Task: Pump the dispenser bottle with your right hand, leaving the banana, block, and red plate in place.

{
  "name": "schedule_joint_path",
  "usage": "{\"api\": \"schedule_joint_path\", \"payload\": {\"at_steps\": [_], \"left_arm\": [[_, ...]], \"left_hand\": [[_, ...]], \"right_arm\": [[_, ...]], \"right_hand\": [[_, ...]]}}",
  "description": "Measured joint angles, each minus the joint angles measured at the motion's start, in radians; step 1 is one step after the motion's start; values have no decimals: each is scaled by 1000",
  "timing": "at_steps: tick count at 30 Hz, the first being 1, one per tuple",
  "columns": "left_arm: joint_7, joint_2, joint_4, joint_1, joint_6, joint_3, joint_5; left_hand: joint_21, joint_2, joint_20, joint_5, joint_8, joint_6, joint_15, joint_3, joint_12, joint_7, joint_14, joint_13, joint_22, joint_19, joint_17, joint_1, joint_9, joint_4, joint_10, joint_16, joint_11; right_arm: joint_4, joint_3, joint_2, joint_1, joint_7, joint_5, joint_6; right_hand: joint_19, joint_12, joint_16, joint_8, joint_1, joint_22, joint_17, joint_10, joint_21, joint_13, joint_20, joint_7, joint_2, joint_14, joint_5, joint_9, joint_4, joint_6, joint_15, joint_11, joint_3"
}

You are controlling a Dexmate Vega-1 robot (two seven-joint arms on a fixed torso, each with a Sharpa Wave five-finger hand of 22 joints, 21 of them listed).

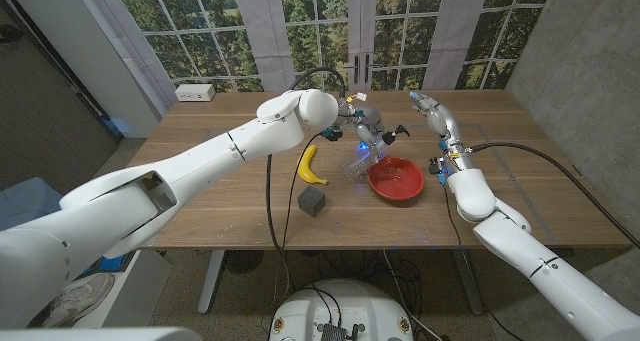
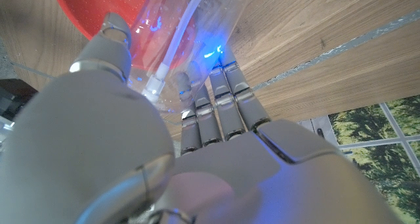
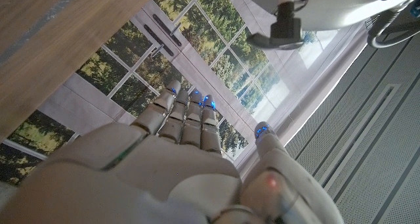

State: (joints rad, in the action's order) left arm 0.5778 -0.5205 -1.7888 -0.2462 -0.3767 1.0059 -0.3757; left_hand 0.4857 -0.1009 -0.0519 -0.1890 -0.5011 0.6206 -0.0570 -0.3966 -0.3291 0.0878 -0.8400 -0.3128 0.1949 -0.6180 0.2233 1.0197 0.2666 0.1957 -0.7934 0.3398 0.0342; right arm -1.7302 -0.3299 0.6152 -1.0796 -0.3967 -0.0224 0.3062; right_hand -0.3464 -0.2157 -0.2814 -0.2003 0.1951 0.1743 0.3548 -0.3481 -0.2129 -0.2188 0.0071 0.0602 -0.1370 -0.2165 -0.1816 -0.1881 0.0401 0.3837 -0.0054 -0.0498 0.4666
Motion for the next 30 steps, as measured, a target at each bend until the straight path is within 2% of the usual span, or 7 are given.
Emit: {"api": "schedule_joint_path", "payload": {"at_steps": [30], "left_arm": [[-26, -5, 1, -17, 19, -13, 3]], "left_hand": [[14, 0, 2, 1, -3, 5, -5, 1, 7, 5, -5, -14, 0, 2, 1, 0, 0, -1, -3, -2, 3]], "right_arm": [[-64, -73, 14, 29, -38, 138, -138]], "right_hand": [[0, 0, 0, 0, -5, 0, 5, -7, 1, 0, 0, 0, -5, -6, 0, 0, -3, 0, -5, 7, -3]]}}
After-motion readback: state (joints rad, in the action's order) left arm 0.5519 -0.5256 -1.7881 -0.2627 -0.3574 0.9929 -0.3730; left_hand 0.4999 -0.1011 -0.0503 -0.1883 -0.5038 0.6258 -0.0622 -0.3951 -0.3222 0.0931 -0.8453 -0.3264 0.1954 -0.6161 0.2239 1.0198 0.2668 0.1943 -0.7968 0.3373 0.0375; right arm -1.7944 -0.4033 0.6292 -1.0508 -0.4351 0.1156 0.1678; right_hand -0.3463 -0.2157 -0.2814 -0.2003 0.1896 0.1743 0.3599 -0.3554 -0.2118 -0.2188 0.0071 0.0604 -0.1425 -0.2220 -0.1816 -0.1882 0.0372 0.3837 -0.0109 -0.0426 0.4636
